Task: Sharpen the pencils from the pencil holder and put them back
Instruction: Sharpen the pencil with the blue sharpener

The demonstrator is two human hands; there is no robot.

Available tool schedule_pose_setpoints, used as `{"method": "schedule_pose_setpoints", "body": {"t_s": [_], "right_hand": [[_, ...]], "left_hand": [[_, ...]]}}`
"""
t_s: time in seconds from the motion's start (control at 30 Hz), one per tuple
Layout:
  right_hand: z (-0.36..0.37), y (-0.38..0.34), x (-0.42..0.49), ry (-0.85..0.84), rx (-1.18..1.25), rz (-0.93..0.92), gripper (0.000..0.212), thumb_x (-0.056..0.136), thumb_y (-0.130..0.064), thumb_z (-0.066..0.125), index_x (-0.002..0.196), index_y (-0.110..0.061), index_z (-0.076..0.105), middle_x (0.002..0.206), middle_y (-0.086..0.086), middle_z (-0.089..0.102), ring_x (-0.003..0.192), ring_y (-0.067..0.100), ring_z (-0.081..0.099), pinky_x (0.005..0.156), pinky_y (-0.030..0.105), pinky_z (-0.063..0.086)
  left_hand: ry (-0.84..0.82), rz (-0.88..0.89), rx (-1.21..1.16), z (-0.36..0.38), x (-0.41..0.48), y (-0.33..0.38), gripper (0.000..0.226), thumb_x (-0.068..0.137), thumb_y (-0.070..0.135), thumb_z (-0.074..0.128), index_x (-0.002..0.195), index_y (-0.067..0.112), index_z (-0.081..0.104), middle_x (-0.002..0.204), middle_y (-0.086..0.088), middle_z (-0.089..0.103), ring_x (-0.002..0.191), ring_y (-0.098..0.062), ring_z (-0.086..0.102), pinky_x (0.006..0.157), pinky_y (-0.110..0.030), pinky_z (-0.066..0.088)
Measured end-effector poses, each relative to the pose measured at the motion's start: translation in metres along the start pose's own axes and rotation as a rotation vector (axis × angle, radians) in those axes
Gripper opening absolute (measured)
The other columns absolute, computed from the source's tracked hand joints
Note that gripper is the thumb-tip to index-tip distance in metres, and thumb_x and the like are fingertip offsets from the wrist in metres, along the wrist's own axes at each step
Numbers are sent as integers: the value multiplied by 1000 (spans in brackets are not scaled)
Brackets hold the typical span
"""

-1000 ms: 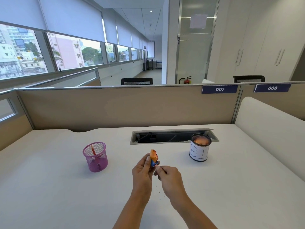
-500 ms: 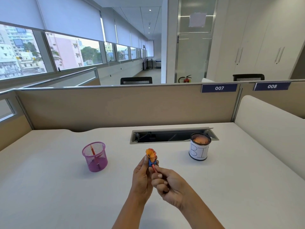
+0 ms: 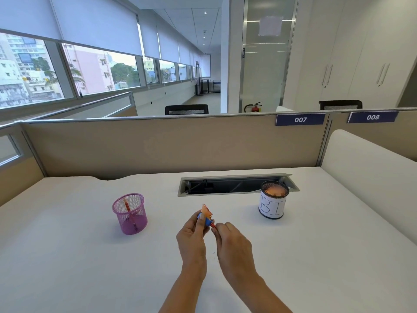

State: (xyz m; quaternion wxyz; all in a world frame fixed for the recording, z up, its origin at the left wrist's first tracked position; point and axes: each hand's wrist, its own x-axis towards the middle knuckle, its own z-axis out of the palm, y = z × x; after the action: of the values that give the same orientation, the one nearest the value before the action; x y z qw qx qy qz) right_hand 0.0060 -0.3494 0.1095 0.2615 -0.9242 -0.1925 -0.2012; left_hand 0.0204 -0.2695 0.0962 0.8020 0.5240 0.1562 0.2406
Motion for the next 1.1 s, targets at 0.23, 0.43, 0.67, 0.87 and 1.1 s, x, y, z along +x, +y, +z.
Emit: {"method": "schedule_pose_setpoints", "body": {"t_s": [0.23, 0.43, 0.67, 0.87, 1.1], "right_hand": [[-1, 0, 5, -120, 377, 317, 28, 99, -25, 42, 86, -13, 63, 67, -4, 55, 55, 7, 43, 45, 13, 30], [-13, -1, 7, -324, 951, 711, 36, 98, -22, 46, 65, -12, 56, 52, -3, 39, 42, 6, 28, 39, 15, 23], [-19, 5, 13, -526, 1803, 1201, 33, 98, -18, 46, 69, -2, 52, 39, -1, 36, 25, 3, 27, 21, 9, 18], [-11, 9, 7, -564, 2145, 1275, 45, 98, -19, 41, 62, 4, 55, 40, 2, 34, 24, 9, 31, 20, 12, 19], [-12, 9, 7, -560, 1938, 1134, 31, 96, -17, 46, 73, 2, 57, 45, 1, 35, 30, 5, 31, 23, 11, 21]], "left_hand": [[-138, -57, -22, -3, 0, 6, 20, 90, 10, 48, 93, 21, 64, 87, 2, 70, 71, -6, 70, 61, -12, 53], [-191, -169, -91, -5, 3, 6, 21, 91, 11, 43, 100, 14, 62, 86, -3, 70, 67, -6, 70, 64, -15, 55], [-266, -297, -211, -9, 5, 5, 29, 94, 18, 41, 87, 8, 67, 68, -5, 71, 67, -12, 66, 63, -20, 56], [-295, -401, -311, -10, 4, -2, 33, 96, 23, 36, 95, 1, 61, 65, -8, 66, 53, -10, 60, 49, -20, 53], [-277, -339, -225, -11, 5, -3, 30, 93, 22, 43, 90, 5, 67, 67, -6, 69, 61, -11, 64, 55, -21, 55]]}}
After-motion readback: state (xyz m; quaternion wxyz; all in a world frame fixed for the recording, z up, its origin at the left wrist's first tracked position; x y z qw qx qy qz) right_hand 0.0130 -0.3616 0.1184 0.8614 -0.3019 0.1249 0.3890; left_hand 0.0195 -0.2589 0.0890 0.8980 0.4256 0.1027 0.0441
